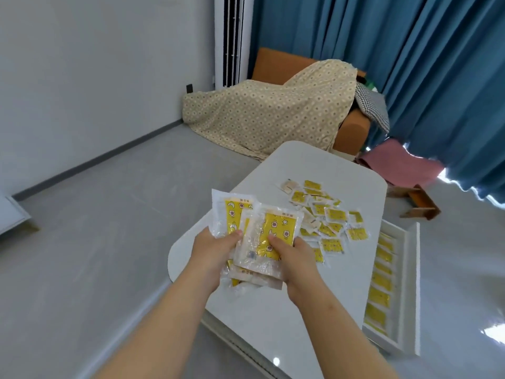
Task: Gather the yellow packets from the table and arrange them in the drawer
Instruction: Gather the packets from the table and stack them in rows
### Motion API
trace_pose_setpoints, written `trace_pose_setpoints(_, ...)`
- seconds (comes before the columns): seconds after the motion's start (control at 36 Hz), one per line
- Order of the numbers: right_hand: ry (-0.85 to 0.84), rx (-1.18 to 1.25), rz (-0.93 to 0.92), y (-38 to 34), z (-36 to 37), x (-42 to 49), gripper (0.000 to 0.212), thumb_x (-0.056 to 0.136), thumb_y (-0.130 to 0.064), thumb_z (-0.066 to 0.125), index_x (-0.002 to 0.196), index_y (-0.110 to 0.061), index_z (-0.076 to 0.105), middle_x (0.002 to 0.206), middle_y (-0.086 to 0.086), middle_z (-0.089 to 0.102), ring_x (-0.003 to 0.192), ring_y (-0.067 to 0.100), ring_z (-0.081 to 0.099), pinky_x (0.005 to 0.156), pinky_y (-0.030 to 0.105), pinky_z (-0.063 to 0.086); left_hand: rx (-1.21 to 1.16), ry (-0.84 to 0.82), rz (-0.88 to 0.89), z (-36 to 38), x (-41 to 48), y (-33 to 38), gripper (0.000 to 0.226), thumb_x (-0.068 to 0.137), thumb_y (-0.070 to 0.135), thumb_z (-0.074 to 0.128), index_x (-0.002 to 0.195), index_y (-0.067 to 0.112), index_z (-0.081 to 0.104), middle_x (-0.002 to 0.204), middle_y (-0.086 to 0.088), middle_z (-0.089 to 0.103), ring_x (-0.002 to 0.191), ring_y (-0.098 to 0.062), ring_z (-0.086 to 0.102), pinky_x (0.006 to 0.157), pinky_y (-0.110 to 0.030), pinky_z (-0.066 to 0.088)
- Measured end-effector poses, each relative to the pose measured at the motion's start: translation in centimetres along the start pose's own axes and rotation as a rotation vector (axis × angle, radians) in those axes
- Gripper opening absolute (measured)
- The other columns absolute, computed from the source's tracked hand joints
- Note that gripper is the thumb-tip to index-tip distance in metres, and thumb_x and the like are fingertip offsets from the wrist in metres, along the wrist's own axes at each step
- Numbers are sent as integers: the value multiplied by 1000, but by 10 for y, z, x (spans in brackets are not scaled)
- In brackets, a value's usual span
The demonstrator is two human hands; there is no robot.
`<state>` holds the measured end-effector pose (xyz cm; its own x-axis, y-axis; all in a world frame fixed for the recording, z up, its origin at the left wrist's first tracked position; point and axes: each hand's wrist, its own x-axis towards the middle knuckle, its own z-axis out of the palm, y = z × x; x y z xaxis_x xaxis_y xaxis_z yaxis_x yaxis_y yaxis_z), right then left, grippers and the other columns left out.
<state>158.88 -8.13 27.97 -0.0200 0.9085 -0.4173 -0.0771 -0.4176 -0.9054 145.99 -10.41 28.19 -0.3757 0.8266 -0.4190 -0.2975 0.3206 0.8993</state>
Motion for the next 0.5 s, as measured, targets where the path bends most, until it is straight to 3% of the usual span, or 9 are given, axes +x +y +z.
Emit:
trace_pose_setpoints(0.08, -19, -22, 22, 3, -31, -19, 4, 87, -15, 64, 89, -11, 62, 85, 4, 68, 86, 25, 66, 79, 38, 54, 2, -17, -29, 16, -32, -10, 11, 86, 8, 64, 89, 18, 63, 79, 0, 69, 67, -16, 64, 43, -20, 47)
trace_pose_setpoints(0.17, -15, -8, 19, 6, -62, -28, 5, 88, -14, 64, 85, -11, 60, 80, 3, 66, 78, 21, 64, 71, 34, 53, 28, -58, -53, 38, -51, -22, 11, 86, 7, 65, 90, 17, 63, 84, -5, 70, 75, -23, 66, 65, -35, 56)
trace_pose_setpoints(0.25, -14, 1, 30, 8, -99, -31, 3, 87, -13, 64, 89, -11, 61, 85, 5, 68, 84, 24, 65, 85, 41, 52, 65, -71, -70, 68, -63, -35, 2, 90, 19, 61, 90, 19, 63, 86, -4, 69, 77, -24, 66, 80, -42, 53)
trace_pose_setpoints(0.28, -14, 2, 35, 8, -114, -30, 3, 87, -12, 63, 89, -12, 61, 87, 5, 69, 84, 24, 65, 86, 41, 52, 72, -67, -70, 82, -65, -38, 8, 92, 27, 57, 92, 21, 62, 89, -4, 69, 80, -25, 65, 81, -41, 52)
trace_pose_setpoints(0.33, -11, -9, 39, 6, -146, -22, 3, 88, -12, 63, 89, -13, 61, 88, 6, 69, 85, 24, 65, 85, 41, 52, 98, -53, -57, 113, -66, -46, 21, 95, 40, 48, 93, 24, 61, 92, -2, 68, 85, -23, 64, 77, -36, 52)
trace_pose_setpoints(0.42, -23, -61, 16, -1, -197, -3, 2, 88, -14, 63, 87, -14, 61, 90, 6, 69, 93, 27, 65, 92, 43, 50, 106, -23, -1, 168, -63, -59, 24, 98, 34, 44, 84, 22, 59, 81, 2, 65, 71, -15, 60, 56, -26, 43)
trace_pose_setpoints(0.5, -14, -98, 15, -8, -249, 18, 3, 88, -14, 63, 87, -14, 61, 91, 5, 68, 93, 27, 64, 93, 46, 50, 99, 2, -20, 224, -60, -79, 17, 96, 29, 49, 89, 18, 60, 81, 0, 63, 70, -18, 59, 56, -25, 43)
